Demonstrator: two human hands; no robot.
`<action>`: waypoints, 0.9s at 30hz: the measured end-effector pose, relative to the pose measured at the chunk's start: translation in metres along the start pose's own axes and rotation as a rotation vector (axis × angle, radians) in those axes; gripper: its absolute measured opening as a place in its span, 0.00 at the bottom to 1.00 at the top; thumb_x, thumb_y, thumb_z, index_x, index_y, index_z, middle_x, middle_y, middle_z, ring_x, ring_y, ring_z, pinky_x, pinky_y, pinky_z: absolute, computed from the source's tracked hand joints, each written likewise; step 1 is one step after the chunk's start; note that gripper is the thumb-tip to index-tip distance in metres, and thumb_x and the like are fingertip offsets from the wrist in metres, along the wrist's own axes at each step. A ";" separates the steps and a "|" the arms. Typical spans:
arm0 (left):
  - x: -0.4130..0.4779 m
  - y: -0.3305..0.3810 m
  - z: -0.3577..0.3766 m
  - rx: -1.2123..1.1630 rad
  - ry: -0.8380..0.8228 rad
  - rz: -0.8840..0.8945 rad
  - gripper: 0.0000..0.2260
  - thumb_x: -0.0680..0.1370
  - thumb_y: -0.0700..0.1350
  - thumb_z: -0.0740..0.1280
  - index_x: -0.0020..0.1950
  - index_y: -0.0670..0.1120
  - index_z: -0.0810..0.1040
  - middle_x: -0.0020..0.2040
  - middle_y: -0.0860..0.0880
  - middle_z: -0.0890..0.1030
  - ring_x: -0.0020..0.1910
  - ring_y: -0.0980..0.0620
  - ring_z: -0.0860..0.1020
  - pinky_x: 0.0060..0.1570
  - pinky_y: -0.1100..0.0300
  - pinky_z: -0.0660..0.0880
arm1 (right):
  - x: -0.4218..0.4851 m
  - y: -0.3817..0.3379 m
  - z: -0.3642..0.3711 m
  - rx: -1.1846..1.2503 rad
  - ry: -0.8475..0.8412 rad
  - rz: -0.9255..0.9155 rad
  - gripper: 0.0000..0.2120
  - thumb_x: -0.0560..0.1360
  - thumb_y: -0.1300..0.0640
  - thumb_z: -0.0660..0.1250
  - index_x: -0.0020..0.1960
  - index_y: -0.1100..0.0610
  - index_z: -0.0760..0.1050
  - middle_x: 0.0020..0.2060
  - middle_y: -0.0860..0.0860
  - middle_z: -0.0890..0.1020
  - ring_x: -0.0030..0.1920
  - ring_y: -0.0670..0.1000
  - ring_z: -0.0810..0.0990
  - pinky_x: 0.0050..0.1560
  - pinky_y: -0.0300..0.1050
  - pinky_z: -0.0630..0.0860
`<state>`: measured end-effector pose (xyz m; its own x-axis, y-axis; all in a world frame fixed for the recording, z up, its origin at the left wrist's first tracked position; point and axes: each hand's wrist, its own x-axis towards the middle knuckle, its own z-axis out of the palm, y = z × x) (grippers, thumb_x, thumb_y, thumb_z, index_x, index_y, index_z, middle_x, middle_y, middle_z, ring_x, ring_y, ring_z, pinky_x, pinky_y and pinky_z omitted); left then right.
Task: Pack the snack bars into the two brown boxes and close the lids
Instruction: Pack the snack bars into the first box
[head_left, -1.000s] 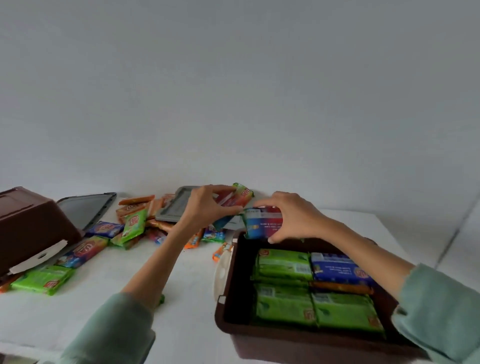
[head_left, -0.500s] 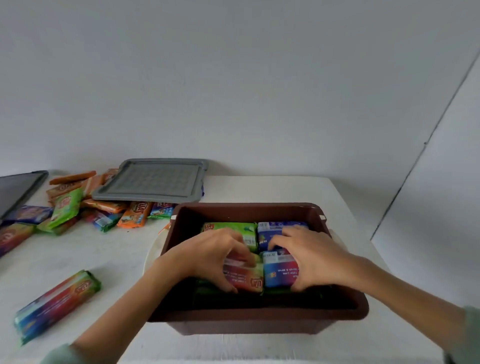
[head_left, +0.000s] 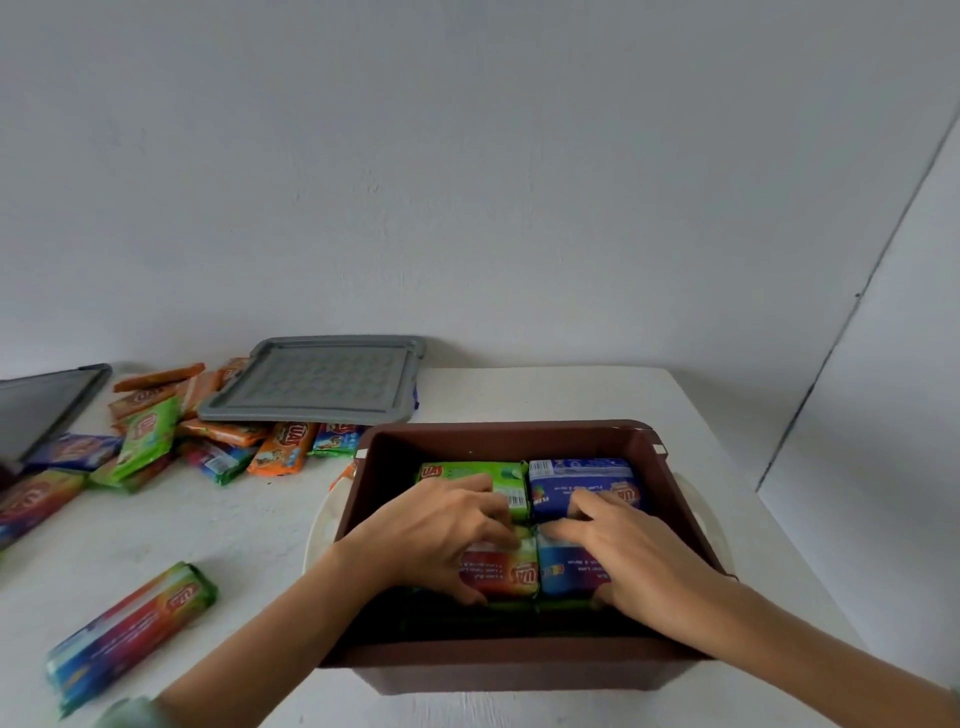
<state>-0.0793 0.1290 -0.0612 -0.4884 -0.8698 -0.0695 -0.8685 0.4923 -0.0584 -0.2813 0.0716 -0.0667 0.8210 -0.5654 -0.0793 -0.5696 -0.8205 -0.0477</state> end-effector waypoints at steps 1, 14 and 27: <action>0.000 0.000 0.001 -0.005 -0.014 -0.004 0.26 0.72 0.57 0.68 0.68 0.52 0.70 0.65 0.52 0.72 0.63 0.52 0.69 0.57 0.53 0.72 | -0.001 0.002 0.001 0.018 -0.001 -0.008 0.32 0.73 0.58 0.69 0.73 0.45 0.60 0.64 0.47 0.65 0.65 0.49 0.65 0.61 0.42 0.70; -0.011 -0.023 -0.014 -0.388 0.375 -0.245 0.13 0.75 0.52 0.67 0.56 0.48 0.81 0.50 0.51 0.81 0.42 0.56 0.80 0.44 0.60 0.77 | 0.028 -0.007 -0.045 0.142 0.055 -0.054 0.27 0.71 0.42 0.68 0.68 0.43 0.68 0.55 0.43 0.74 0.55 0.42 0.72 0.52 0.36 0.69; -0.178 -0.108 0.021 -0.422 0.440 -0.944 0.21 0.72 0.55 0.69 0.63 0.50 0.75 0.57 0.51 0.78 0.50 0.57 0.76 0.51 0.62 0.77 | 0.201 -0.133 -0.044 0.269 0.243 -0.371 0.26 0.75 0.50 0.65 0.72 0.49 0.64 0.60 0.52 0.73 0.63 0.51 0.70 0.53 0.39 0.66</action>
<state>0.1027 0.2312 -0.0636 0.4656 -0.8651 0.1865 -0.8247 -0.3477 0.4461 -0.0391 0.0638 -0.0329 0.9364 -0.2700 0.2240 -0.2018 -0.9369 -0.2856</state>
